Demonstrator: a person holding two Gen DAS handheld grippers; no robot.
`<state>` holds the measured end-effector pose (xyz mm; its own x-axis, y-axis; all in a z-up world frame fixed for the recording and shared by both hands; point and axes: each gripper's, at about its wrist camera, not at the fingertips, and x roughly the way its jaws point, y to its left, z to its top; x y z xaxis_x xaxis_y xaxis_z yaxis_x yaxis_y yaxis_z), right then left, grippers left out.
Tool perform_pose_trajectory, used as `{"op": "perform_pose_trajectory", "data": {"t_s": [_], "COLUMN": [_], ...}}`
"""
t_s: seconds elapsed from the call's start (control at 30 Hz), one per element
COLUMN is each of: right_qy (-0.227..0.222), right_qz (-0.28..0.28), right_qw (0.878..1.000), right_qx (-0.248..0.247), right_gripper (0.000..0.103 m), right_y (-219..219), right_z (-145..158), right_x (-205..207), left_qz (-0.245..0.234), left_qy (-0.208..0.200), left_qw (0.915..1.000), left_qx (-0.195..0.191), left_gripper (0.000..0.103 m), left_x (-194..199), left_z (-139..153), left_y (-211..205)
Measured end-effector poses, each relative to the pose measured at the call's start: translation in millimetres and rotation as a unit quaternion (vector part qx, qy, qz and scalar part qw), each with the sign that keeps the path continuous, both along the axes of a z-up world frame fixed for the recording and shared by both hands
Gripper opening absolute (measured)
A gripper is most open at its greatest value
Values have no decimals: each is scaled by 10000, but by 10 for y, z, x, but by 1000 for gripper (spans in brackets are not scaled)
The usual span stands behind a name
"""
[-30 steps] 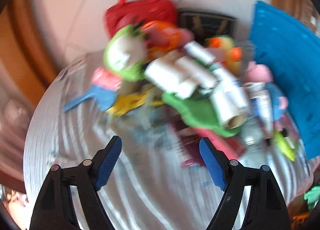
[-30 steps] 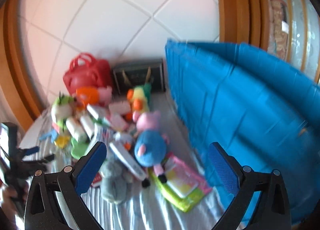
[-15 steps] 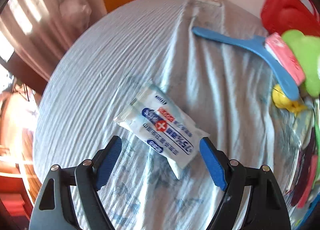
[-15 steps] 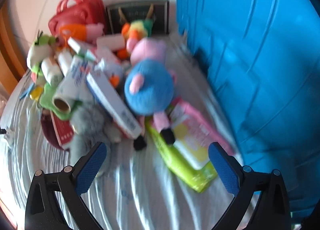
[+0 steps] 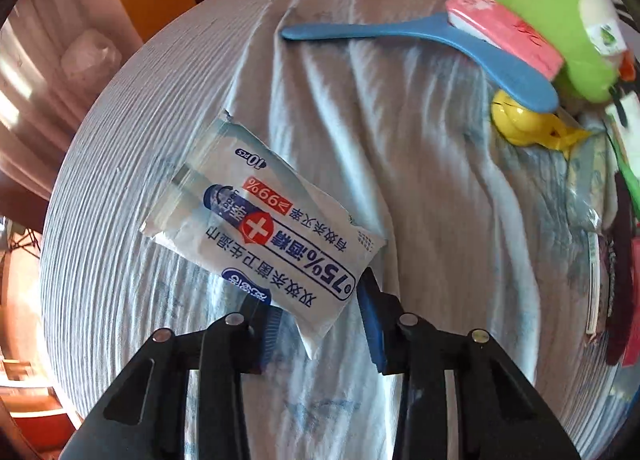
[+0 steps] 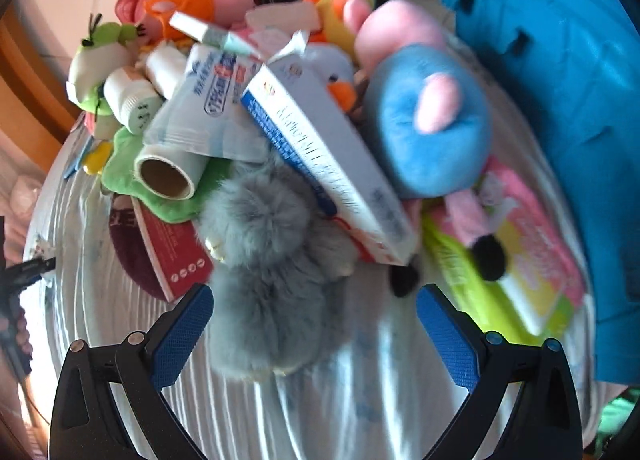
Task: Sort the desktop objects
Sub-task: 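Grasp the white alcohol wipes packet with left tool while right tool grasps grey plush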
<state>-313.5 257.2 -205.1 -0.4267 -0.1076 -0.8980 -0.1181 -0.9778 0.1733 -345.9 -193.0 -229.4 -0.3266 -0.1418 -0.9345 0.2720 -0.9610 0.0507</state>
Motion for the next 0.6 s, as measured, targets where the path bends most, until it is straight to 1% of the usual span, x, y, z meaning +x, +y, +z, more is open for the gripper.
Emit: {"op": "perform_pose_trajectory", "data": {"t_s": [0.03,0.07,0.1,0.13,0.17,0.2,0.23,0.3,0.33,0.37,0.4,0.43,0.47,0.53,0.6], "right_qy": [-46,-89,-107,-110,-140,-167,-146,-47,-116,-184,-94,-132,-102,-61,91], "right_qz": [-28,-58,-66,-54,10,73,111,100,69,11,-29,-22,-31,-34,-14], "right_qw": [10000,9999,9999,9999,9999,9998,9998,9997,9997,9998,9999,9999,9999,9999,9994], "right_qx": [-12,28,107,110,-1,-109,-20,236,211,101,73,59,-71,-142,-321], "right_gripper": [103,99,82,69,56,57,58,73,75,82,74,56,42,41,41], "right_y": [-10,-25,-47,-64,-92,-125,-177,-231,-229,-206,-197,-203,-197,-199,-191], "right_z": [-34,-65,-93,-108,-134,-161,-189,-255,-343,-420,-423,-416,-385,-323,-212], "right_x": [-36,-74,-118,-148,-194,-239,-304,-425,-503,-555,-577,-585,-556,-441,-236], "left_qz": [-127,-268,-431,-575,-729,-909,-1046,-1263,-1364,-1424,-1501,-1570,-1668,-1832,-1998], "left_qy": [83,179,288,363,423,477,526,591,615,632,657,680,725,825,965], "left_qw": [9999,9994,9986,9976,9963,9945,9929,9902,9887,9878,9865,9852,9833,9796,9751], "left_qx": [-48,-79,-92,-106,-147,-192,-199,-109,-31,25,71,94,102,41,-46], "left_gripper": [35,35,35,35,35,35,35,35,35,35,35,35,35,35,35], "left_x": [48,99,155,191,240,281,284,310,342,246,263,240,243,316,383], "left_z": [55,128,208,266,326,379,412,480,509,560,587,620,639,696,787], "left_y": [90,197,316,418,534,664,746,934,1012,970,1042,1071,1092,1187,1287]}}
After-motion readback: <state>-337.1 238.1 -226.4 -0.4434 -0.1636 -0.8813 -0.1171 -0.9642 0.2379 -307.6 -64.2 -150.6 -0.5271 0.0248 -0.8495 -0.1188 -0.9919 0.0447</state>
